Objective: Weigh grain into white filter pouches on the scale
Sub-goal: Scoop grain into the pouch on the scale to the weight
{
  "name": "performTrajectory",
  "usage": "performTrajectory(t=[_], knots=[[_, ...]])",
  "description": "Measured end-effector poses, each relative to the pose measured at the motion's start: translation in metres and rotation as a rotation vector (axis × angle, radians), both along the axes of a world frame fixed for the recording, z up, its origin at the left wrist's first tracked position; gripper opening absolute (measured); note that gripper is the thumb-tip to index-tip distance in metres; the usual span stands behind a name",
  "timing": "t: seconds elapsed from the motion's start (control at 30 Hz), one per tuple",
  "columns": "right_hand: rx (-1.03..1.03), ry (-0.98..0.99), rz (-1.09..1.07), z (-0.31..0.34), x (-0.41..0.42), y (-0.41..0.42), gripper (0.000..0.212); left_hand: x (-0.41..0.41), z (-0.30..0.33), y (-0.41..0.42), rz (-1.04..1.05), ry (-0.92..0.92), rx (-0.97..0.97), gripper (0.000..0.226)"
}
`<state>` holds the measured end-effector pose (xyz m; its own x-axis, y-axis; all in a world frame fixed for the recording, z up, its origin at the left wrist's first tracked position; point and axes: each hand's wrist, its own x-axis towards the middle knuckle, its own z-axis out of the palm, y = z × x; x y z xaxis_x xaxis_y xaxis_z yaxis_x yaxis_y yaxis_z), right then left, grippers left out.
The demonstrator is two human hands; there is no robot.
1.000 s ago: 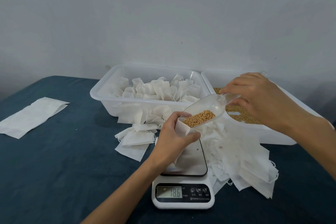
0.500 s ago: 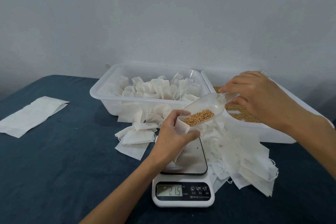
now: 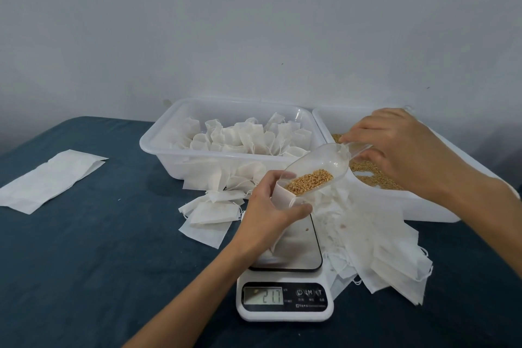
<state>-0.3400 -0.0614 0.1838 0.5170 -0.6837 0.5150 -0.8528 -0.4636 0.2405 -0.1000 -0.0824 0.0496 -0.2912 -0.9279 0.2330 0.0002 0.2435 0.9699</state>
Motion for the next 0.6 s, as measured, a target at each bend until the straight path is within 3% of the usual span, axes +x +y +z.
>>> performTrajectory(t=[0.6], knots=[[-0.016,0.021,-0.007,-0.0003,0.0006,0.0000,0.041,0.0002,0.0005,0.0008,-0.014,-0.007,0.017,0.055]])
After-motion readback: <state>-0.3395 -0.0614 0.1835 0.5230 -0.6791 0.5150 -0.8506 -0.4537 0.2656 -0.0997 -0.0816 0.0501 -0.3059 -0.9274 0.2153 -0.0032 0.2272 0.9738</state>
